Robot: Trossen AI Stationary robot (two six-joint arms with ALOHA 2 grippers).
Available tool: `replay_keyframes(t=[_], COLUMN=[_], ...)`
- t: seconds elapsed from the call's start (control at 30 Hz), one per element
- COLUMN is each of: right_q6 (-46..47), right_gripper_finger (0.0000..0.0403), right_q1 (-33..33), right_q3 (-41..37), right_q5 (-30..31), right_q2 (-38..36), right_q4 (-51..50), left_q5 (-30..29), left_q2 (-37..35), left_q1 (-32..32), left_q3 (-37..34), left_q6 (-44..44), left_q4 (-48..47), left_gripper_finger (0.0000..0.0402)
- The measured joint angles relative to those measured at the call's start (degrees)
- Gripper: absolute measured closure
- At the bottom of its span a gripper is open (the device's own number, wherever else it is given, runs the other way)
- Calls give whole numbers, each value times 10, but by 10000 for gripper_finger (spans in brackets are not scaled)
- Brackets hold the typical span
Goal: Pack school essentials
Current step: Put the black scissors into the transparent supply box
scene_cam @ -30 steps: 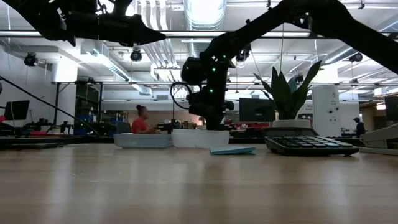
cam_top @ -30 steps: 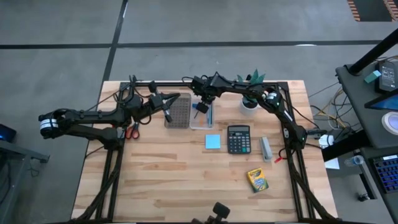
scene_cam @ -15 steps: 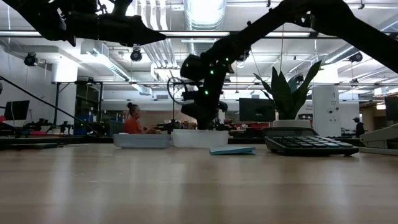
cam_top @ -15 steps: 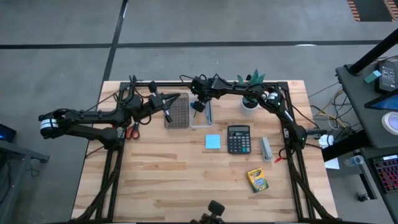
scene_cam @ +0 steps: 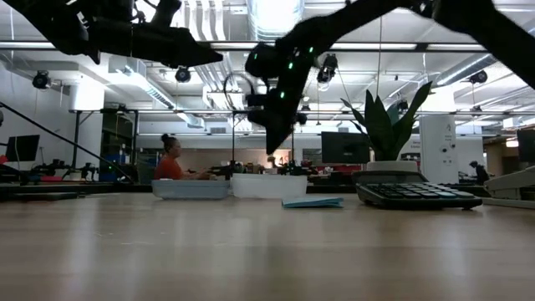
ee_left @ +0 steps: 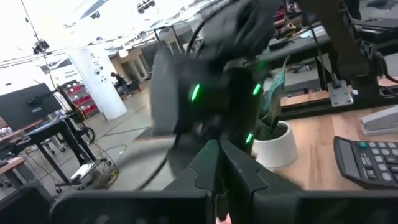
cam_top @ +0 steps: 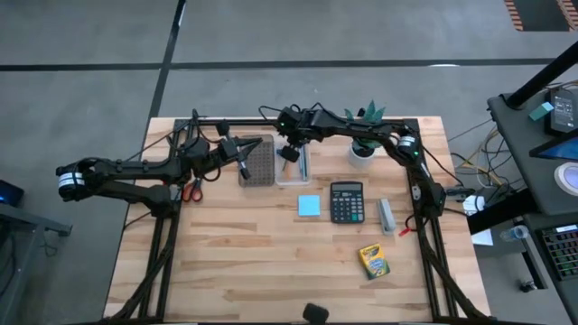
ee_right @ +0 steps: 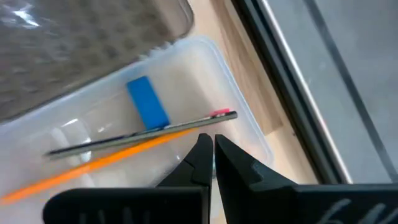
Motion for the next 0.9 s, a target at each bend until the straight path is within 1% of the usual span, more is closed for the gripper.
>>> replay_keyframes(t=[0.1, 0.23, 0.43, 0.53, 0.63, 0.73, 0.77, 0.9], right_q6=[-16, -30, -46, -59, -57, -48, -45, -33], right_gripper_finger=[394, 394, 394, 394, 394, 394, 394, 394], right_q1=[26, 72, 142, 176, 206, 230, 237, 257], right_q3=[-43, -135, -298, -374, -447, -520, -543, -626], right_q5=[0, -1, 0, 0, -1, 0, 0, 0], right_q2=[-56, -150, -304, -377, -447, -512, -532, -600], right_q4=[15, 62, 146, 182, 223, 277, 297, 377], left_q5=[0, 0, 0, 0, 0, -1, -10, -104], left_q2=[1, 4, 8, 8, 8, 8, 6, 5], left_q1=[0, 0, 0, 0, 0, 0, 0, 1], left_q3=[0, 0, 0, 0, 0, 2, 6, 40], left_q6=[-10, -49, -149, -212, -295, -386, -418, -560], left_q4=[0, -1, -7, -46, -147, -298, -358, -628], left_gripper_finger=[402, 402, 402, 402, 402, 402, 402, 402])
